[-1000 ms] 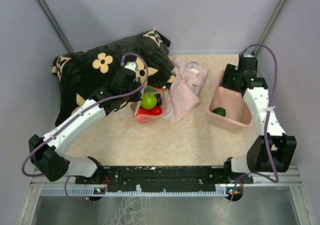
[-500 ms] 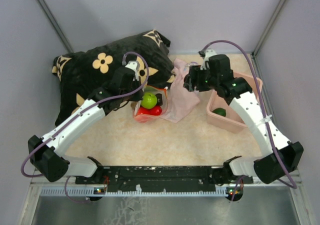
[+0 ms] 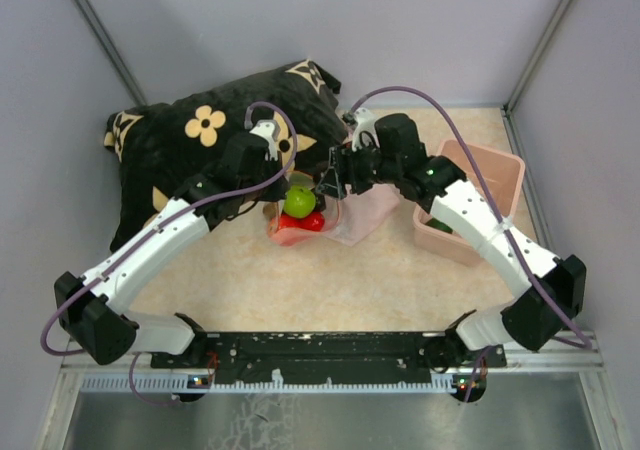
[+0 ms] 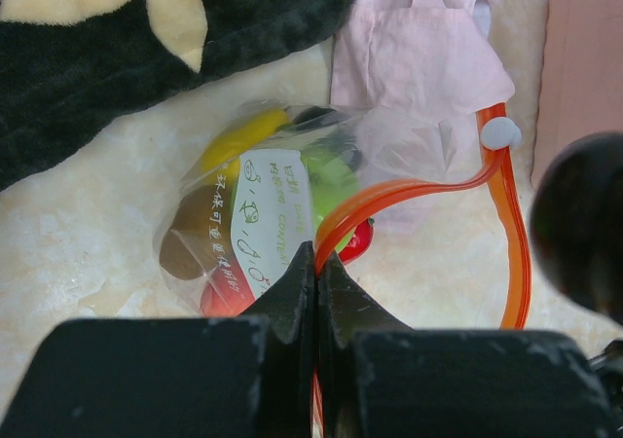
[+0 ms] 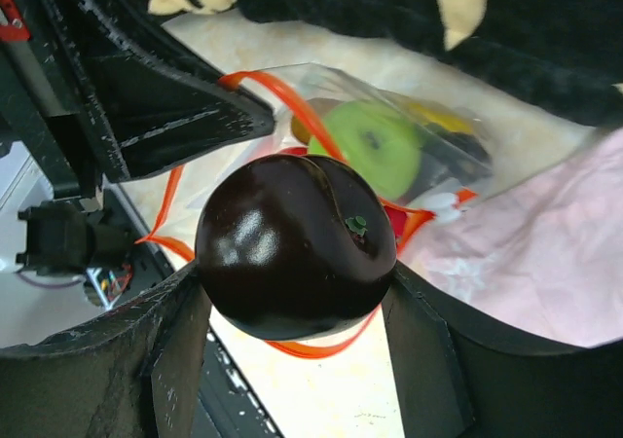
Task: Place the food in the zip-top bag and seal the zipper
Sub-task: Place the fake fruit in the zipper food storage bag.
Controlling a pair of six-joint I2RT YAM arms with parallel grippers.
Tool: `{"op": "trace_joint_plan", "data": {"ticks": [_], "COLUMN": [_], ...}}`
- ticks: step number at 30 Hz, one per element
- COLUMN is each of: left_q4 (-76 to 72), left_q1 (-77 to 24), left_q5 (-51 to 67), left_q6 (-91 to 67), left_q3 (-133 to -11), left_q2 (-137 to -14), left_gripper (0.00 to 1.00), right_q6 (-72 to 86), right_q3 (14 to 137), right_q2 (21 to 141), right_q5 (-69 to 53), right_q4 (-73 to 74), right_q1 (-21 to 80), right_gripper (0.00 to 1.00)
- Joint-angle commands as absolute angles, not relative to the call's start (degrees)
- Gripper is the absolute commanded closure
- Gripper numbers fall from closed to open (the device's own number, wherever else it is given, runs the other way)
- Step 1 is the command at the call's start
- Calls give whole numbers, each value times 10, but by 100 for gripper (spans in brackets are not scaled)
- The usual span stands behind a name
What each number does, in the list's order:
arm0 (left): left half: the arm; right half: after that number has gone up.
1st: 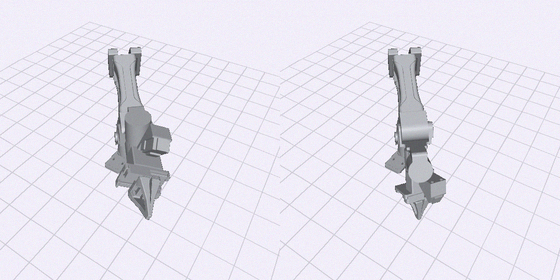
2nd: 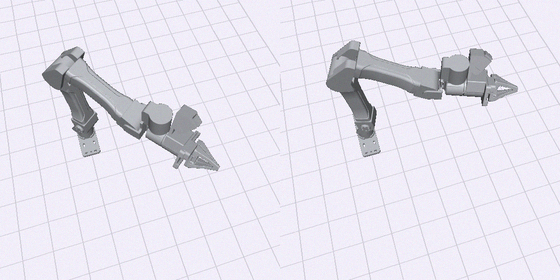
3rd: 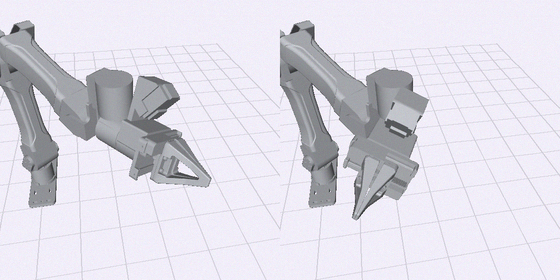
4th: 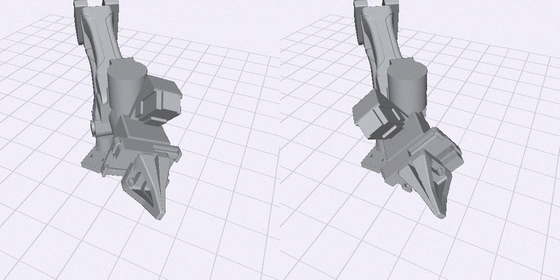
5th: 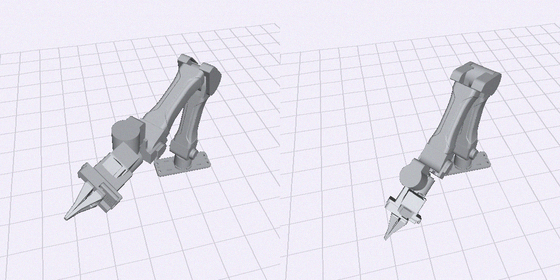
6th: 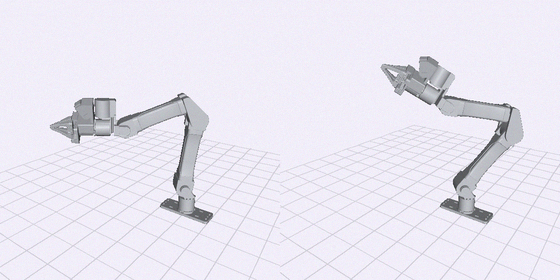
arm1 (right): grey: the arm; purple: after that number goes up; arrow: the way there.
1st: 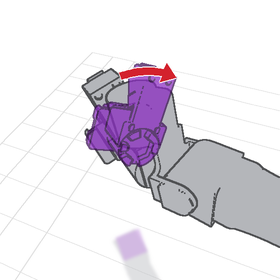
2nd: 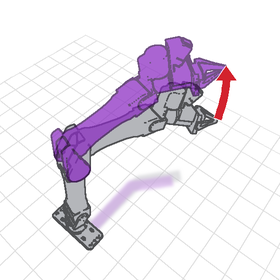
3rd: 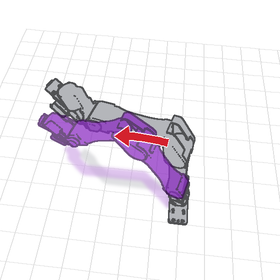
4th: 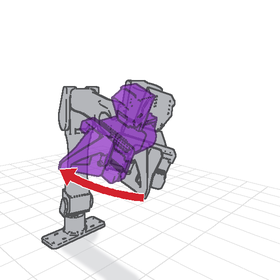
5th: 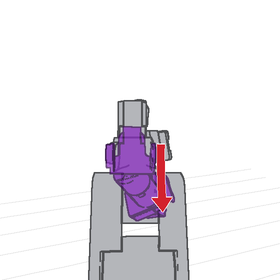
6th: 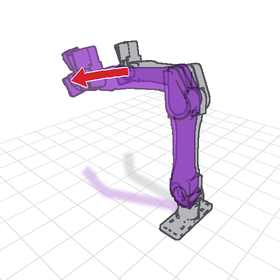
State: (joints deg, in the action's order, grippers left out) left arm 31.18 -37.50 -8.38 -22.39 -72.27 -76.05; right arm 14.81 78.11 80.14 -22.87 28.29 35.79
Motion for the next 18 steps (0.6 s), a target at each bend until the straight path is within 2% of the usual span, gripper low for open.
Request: {"op": "trace_joint_plan", "data": {"ticks": [1,7,15,18], "left_q4": [290,289,288,286], "left_q1": [-374,-374,-374,-374], "left_q5": [-73,-71,-69,-66], "left_q6": [-225,-227,-228,-231], "left_q3": [-742,-741,-737,-734], "left_q2": [-746,-745,-745,-745], "left_gripper": [100,100,100,100], "right_q6": [131,120,102,97], "right_q3": [789,779,789,795], "right_q2": [824,851,865,868], "right_q5": [-284,-286,-289,-287], "right_q4": [253,274,307,319], "right_q1": [381,394,401,403], "right_gripper": [58,53,32,27]}}
